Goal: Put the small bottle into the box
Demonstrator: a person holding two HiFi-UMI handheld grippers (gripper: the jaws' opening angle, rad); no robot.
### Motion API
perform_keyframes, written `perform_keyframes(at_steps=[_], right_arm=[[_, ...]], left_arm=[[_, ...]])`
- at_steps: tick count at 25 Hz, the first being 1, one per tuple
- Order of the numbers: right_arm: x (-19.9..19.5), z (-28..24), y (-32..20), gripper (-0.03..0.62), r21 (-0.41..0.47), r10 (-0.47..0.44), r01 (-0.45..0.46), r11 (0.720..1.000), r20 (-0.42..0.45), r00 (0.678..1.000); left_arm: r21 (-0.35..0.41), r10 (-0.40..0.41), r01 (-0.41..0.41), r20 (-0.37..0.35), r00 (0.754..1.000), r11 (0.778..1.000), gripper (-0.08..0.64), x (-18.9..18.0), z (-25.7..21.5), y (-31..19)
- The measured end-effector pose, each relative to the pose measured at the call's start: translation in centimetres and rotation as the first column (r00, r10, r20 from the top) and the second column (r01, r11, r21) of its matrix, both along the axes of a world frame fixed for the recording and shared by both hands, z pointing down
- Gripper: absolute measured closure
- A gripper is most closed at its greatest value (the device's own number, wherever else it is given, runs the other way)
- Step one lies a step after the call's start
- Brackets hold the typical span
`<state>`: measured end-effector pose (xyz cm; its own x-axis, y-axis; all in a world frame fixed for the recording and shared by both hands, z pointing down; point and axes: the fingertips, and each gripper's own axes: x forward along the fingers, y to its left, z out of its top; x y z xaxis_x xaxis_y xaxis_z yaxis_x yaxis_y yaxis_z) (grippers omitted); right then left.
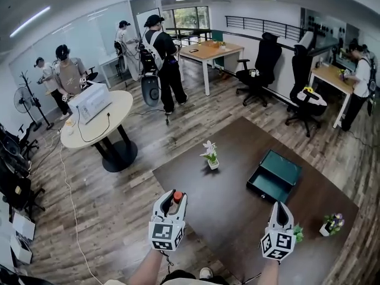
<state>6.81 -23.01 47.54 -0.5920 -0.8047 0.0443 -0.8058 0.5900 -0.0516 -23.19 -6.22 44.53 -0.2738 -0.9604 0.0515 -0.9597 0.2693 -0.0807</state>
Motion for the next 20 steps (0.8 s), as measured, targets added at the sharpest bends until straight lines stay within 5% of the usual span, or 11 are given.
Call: perform_keyframes(at_steps=[10,20], right_arm=[[5.9,0.5,-3.3,0.591,0.005,0.179,-0.179,0.984,-0.017,0.984],[8.5,-1.5,-4.8,0.591,0.036,0.411,-0.409,0.912,-0.056,0.91]], left_arm=[[0.016,0.181,-0.181,-0.01,0.983,0.983,0.419,3.1,0.6,-9.0],[0.052,0.409,-0.407,-0.036,0.912,0.912,0.419,3.5,0.0,-19.7]])
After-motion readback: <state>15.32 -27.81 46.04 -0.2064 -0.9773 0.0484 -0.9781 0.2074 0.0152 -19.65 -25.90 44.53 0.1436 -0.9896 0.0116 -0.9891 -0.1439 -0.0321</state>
